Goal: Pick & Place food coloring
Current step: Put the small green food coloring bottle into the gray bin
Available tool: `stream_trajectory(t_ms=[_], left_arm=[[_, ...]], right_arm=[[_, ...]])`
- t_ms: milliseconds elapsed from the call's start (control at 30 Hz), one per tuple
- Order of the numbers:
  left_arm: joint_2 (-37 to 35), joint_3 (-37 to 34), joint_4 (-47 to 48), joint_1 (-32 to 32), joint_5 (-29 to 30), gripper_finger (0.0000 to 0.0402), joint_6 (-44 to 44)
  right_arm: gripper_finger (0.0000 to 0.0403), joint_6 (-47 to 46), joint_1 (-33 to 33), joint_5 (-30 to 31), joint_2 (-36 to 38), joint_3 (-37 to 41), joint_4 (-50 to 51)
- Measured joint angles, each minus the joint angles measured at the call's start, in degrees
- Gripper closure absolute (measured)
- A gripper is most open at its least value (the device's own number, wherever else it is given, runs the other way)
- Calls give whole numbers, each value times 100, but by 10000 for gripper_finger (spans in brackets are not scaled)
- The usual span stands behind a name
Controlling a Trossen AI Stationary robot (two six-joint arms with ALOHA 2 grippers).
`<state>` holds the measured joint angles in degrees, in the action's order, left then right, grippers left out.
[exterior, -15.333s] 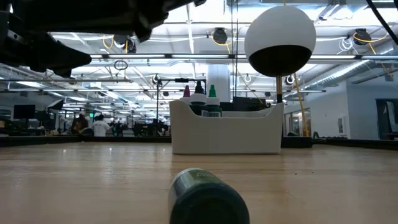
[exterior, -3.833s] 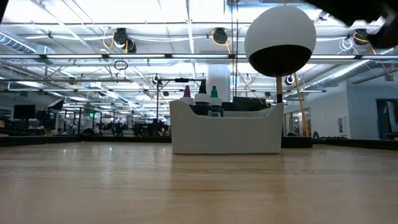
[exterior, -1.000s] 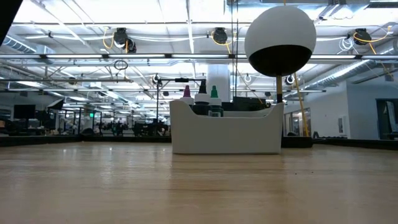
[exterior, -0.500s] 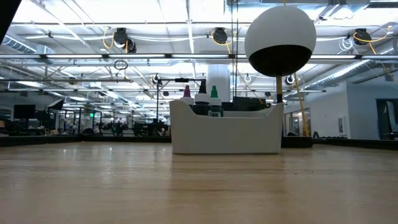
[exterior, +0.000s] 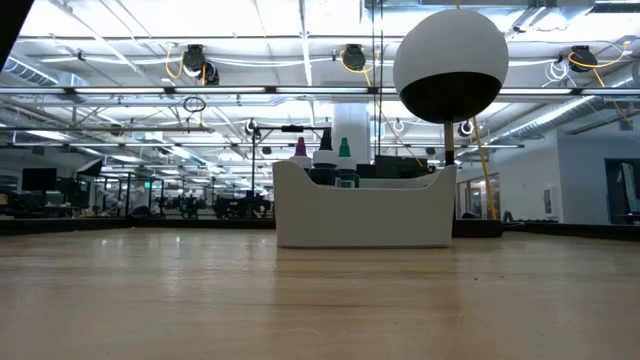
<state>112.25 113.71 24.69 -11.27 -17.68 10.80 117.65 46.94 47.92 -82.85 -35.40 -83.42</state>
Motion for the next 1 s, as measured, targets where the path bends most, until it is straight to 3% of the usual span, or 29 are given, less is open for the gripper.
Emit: stream_trajectory(t_ms=[467, 800, 1000], left_arm=[[0, 0, -195, 0, 20, 268, -47], [0, 4, -103, 0, 160, 337, -58], [0, 7, -77, -14, 242, 337, -48]], right_arm=[[342, -81, -83, -5, 0, 2, 20], [342, -55, -85, 24, 0, 9, 20], [342, -55, -85, 24, -2, 9, 22]])
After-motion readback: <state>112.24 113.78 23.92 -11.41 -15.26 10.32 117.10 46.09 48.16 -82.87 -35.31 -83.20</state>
